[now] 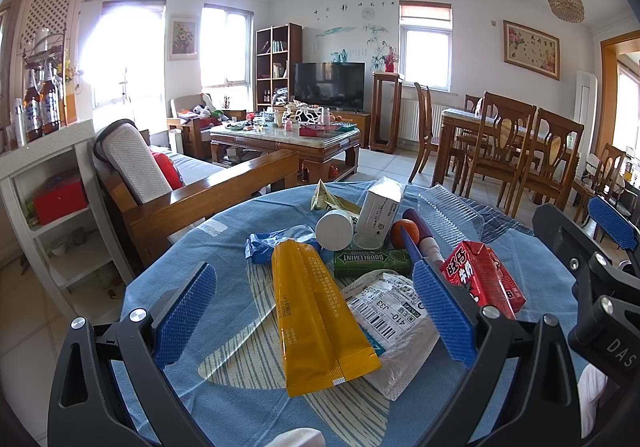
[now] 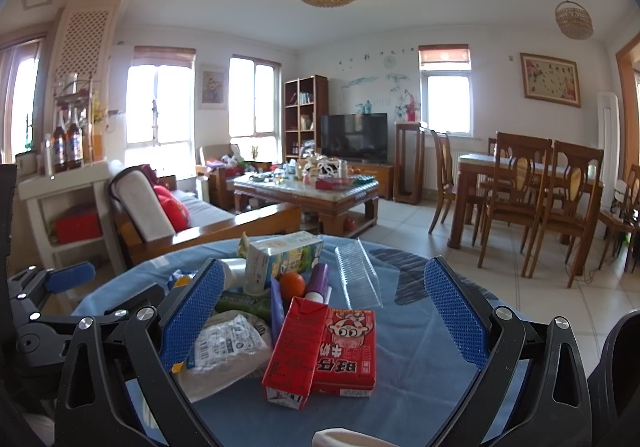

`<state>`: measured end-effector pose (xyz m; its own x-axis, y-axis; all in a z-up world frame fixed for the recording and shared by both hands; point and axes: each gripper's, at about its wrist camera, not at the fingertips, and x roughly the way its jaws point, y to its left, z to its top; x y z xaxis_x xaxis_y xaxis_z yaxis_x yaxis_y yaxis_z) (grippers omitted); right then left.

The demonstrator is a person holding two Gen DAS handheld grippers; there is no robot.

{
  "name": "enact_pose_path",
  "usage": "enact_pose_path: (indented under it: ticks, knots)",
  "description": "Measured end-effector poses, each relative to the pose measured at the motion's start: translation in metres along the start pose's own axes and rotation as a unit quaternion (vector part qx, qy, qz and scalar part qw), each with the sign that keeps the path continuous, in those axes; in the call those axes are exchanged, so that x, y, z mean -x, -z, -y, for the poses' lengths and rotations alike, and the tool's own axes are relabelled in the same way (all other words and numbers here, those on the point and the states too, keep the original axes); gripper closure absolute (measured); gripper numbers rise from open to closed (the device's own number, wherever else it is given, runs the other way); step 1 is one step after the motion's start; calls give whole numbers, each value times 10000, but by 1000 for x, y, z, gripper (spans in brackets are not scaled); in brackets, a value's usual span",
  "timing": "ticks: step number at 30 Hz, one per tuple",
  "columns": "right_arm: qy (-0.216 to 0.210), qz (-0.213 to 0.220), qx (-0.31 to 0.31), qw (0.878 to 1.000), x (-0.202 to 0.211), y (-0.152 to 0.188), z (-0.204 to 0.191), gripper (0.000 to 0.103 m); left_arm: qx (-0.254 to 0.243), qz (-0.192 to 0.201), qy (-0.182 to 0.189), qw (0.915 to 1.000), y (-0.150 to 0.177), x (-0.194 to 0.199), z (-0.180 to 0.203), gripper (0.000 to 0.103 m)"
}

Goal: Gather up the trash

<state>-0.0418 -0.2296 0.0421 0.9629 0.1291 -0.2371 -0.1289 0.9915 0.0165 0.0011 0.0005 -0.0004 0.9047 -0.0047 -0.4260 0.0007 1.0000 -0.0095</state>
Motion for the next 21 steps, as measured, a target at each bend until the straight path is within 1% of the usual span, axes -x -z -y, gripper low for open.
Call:
enact_pose_path:
  ticks: [21]
  knots:
    - [0, -15, -4, 10000, -1, 0, 0, 4, 3, -5, 0, 10000, 1, 0, 1, 5]
